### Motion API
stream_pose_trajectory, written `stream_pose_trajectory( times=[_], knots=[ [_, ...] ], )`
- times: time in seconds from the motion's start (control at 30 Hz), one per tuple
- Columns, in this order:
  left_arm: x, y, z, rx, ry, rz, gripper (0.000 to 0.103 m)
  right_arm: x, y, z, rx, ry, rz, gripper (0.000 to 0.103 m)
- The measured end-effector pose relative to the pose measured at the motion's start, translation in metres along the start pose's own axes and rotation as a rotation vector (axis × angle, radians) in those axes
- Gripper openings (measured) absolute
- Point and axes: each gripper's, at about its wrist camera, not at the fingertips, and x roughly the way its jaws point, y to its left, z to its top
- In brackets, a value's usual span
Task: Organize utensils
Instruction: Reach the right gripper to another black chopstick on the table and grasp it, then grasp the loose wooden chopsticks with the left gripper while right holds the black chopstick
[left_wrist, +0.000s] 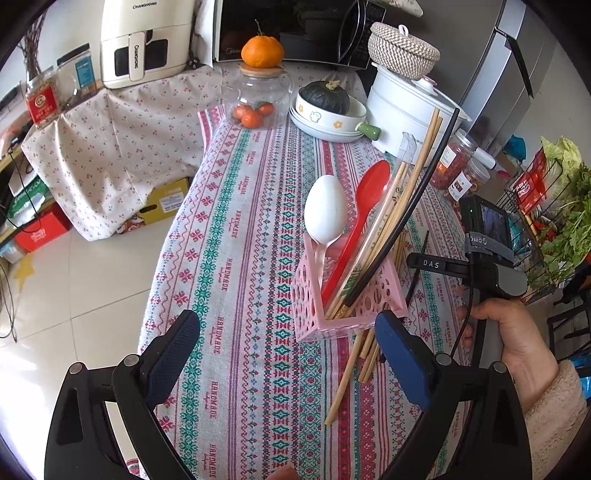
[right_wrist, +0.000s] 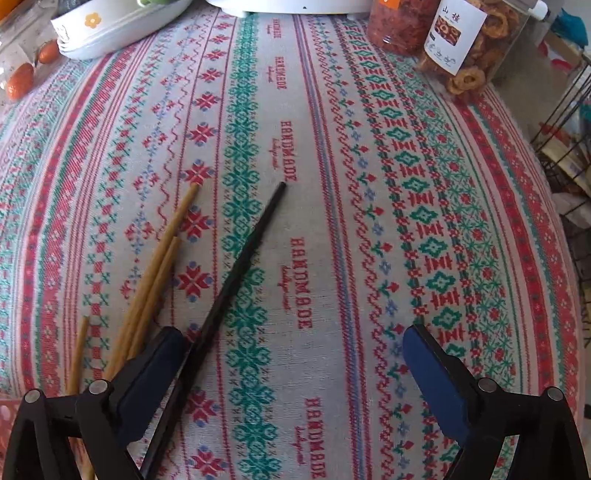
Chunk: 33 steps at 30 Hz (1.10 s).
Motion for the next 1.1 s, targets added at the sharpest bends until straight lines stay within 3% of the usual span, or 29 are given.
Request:
stream_pose_trajectory(
  times=[0.13,0.23,0.33,0.43,0.47,0.6,0.8,1.1],
  knots=[
    [0.001,-0.004,-0.001,0.012,0.003,-0.001,0.097,-0.002,0.002,-0.001,0.007,0.003,-0.001,0.094],
    [0.001,-0.008,-0.002,0.029,0.004,-0.001,0.097,-0.006,0.006,-0.001,0.004,0.009,0.006,0.085],
    [-0.002,-0.013,-0.004,0.051,-0.005,0.000,0.097,-0.013,0.013,-0.005,-0.029,0.006,0.024,0.066],
    [-0.009,-0.019,-0.005,0.077,-0.028,-0.003,0.097,-0.018,0.015,-0.011,-0.058,0.010,0.043,0.034],
    [-0.011,-0.022,-0.006,0.089,-0.035,-0.004,0.097,-0.019,0.014,-0.013,-0.061,0.016,0.047,0.018],
    [-0.018,-0.041,-0.014,0.154,-0.056,-0.009,0.097,-0.023,-0.002,-0.023,-0.027,0.048,0.103,0.005],
    [-0.026,-0.081,-0.028,0.268,-0.077,-0.031,0.097,-0.038,-0.047,-0.038,0.043,0.055,0.142,0.004],
    [-0.013,-0.158,-0.032,0.401,-0.043,-0.078,0.097,-0.081,-0.113,-0.049,0.111,-0.022,0.206,0.004]
  ],
)
